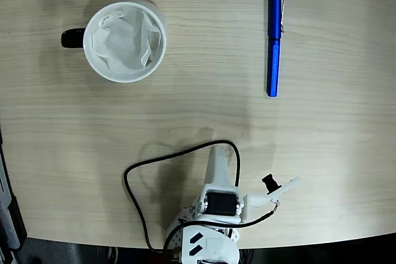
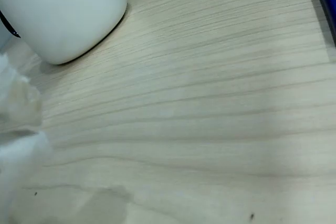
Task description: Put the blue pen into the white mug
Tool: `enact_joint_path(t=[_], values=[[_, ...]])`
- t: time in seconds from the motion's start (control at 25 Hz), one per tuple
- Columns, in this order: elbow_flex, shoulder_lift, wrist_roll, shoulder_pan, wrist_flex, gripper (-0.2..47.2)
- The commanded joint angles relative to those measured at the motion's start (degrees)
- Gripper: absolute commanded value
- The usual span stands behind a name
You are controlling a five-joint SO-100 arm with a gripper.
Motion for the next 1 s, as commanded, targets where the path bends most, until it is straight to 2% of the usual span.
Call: enact_joint_path(t=[0.0,0.28,0.48,0.64,0.96], values=[[-1.41,3.16,0.53,-0.18,0.62,0.1],[-5.45,-3.34,0.53,1.23,0.00,0.1],[-12.57,-8.96,0.53,1.85,-0.70,0.1],[-20.83,-18.72,-0.35,2.90,-0.70,0.1],[-38.67,-37.71,-13.97,5.63,-0.44,0.1]])
